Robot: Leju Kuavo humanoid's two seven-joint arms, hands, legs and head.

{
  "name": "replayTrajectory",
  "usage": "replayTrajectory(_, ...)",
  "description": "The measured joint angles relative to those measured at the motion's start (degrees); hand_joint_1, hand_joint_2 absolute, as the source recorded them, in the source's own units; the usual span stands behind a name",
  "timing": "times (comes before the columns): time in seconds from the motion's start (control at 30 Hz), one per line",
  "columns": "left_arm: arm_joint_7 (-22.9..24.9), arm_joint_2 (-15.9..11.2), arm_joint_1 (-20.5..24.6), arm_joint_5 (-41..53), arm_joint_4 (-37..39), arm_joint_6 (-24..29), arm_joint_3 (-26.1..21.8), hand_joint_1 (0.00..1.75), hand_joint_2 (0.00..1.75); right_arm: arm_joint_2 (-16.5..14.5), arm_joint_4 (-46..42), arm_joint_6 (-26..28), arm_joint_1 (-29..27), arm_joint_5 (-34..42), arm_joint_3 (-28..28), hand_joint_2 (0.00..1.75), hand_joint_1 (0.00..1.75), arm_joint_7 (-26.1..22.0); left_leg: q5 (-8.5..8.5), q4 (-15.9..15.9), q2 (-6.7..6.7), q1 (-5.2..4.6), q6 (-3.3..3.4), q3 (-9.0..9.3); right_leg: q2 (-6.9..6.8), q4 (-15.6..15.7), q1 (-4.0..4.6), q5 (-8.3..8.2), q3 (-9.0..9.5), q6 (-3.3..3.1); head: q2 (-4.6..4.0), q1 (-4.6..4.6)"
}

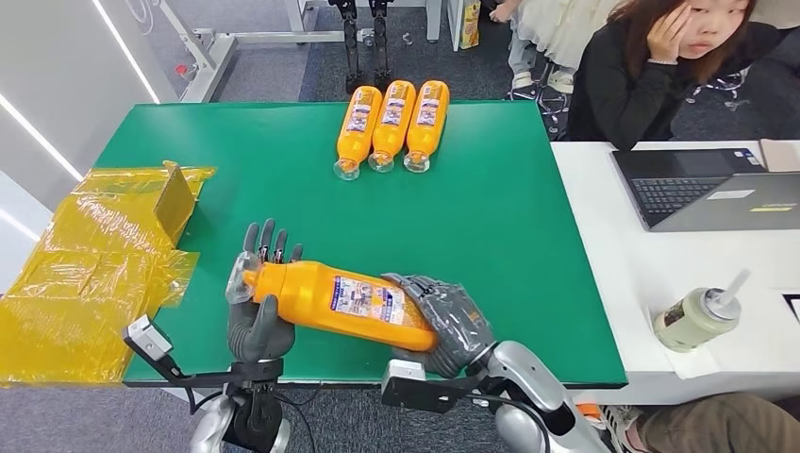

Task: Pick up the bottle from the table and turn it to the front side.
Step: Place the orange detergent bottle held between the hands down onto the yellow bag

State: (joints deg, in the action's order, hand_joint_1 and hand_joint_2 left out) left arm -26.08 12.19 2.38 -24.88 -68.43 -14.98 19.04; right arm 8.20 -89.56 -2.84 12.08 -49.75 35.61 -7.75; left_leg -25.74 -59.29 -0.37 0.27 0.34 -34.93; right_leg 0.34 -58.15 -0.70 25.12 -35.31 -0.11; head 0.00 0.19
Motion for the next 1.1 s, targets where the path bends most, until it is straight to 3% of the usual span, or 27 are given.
replayTrajectory(0.23,0.32,0.18,0.39,-0.13,0.07,0.64,0.86,0.00,1.75,-3.54,-0.01,1.11,-1.02,-2.10,1.71,1.75,1.75,0.47,0.00,0.02,0.01,0.00,-0.01,-0.01,0.00,-0.01,0.00,0.01,0.00,-0.01,0.00,0.01)
replayTrajectory(0.33,0.35,0.48,0.41,0.10,0.07,0.86,1.09,1.05,1.75,-4.51,-0.01,0.86,-0.99,-1.78,1.77,1.75,1.75,0.25,0.00,0.01,0.01,0.00,-0.01,-0.02,0.00,0.00,-0.01,0.01,0.00,0.00,0.00,0.02)
replayTrajectory(0.37,0.35,0.55,0.41,0.27,0.07,0.85,1.22,1.48,1.75,-4.87,-0.01,0.64,-0.98,-1.77,1.77,1.75,1.75,0.43,0.00,0.01,0.01,0.00,-0.01,-0.02,0.00,0.00,-0.01,0.01,0.00,0.00,0.00,0.02)
replayTrajectory(0.47,0.36,0.71,0.47,0.75,0.07,0.73,1.67,1.75,1.75,-5.72,-0.03,0.09,-1.06,-1.90,1.77,1.75,1.75,1.42,0.00,0.01,0.01,-0.01,-0.01,0.00,0.00,0.00,-0.01,0.00,0.00,0.00,0.00,0.01)
replayTrajectory(1.1,1.66,1.70,2.94,1.32,0.25,0.74,2.45,1.75,1.75,-7.47,-4.13,-0.90,-4.66,-5.21,1.31,1.75,1.75,5.04,0.01,0.01,0.02,0.00,-0.01,0.00,0.01,0.00,0.00,0.00,-0.02,-0.01,0.00,0.01)
